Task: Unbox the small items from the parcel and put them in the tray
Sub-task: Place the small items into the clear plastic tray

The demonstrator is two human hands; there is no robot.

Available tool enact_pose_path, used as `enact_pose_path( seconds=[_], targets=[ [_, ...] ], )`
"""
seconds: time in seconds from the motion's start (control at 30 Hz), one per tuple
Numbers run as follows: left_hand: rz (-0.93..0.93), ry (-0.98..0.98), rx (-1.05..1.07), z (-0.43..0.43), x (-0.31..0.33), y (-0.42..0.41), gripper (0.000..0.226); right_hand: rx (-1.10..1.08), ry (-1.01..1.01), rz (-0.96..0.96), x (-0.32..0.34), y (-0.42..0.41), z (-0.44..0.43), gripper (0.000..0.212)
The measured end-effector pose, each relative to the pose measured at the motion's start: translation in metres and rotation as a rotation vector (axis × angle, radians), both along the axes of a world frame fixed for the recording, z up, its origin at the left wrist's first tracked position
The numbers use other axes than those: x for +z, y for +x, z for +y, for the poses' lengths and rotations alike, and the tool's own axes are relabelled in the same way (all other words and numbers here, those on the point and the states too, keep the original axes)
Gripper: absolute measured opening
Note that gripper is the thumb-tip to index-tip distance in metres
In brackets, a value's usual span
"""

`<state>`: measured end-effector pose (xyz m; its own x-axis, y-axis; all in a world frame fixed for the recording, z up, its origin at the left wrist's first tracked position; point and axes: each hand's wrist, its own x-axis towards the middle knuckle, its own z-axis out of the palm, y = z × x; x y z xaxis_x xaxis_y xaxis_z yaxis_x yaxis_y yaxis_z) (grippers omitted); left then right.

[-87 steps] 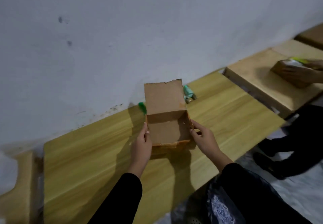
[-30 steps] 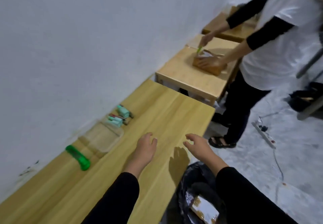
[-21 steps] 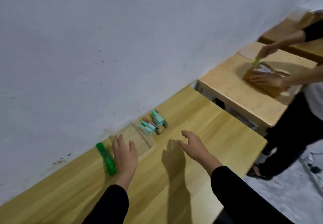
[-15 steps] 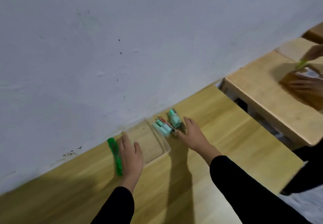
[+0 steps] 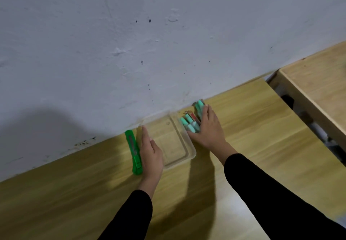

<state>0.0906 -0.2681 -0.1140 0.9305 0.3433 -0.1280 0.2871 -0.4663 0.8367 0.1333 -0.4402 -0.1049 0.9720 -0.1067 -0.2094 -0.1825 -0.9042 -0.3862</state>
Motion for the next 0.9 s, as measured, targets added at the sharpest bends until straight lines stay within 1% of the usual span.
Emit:
enact_pose_path(
  seconds=[0.1, 0.17, 0.27, 0.4, 0.47, 0.57, 0.77, 0.83, 0.9],
  targets=[
    [0.005, -0.016, 0.016, 0.001, -0.002, 0.0, 0.052, -0.036, -0.032, -0.014, -0.005, 0.008, 0.004, 0.115],
    [0.022, -0.026, 0.027, 0.0, 0.0, -0.001, 0.052, -0.054, -0.044, -0.027, -0.009, 0.011, 0.003, 0.114],
    [0.029, -0.038, 0.028, -0.001, 0.003, -0.003, 0.052, -0.074, -0.042, -0.052, -0.011, 0.012, -0.001, 0.107],
    [0.017, -0.04, 0.02, 0.001, 0.0, -0.002, 0.052, -0.101, 0.009, -0.11, -0.011, 0.013, -0.007, 0.092],
    [0.025, -0.033, 0.018, 0.002, -0.004, -0.002, 0.052, -0.093, 0.021, -0.116, -0.011, 0.012, -0.009, 0.09],
    [0.031, -0.048, 0.017, 0.001, -0.006, -0.002, 0.054, -0.111, 0.084, -0.125, -0.011, 0.008, -0.012, 0.091],
    [-0.007, -0.077, 0.0, 0.0, -0.004, -0.001, 0.052, -0.212, 0.262, -0.183, -0.007, -0.003, -0.015, 0.091],
    [-0.004, -0.099, 0.0, -0.002, -0.004, 0.0, 0.051, -0.214, 0.315, -0.223, 0.0, -0.006, -0.011, 0.09],
    [-0.015, -0.102, 0.01, -0.003, -0.003, 0.001, 0.05, -0.172, 0.363, -0.268, 0.011, -0.007, -0.002, 0.089]
  ],
)
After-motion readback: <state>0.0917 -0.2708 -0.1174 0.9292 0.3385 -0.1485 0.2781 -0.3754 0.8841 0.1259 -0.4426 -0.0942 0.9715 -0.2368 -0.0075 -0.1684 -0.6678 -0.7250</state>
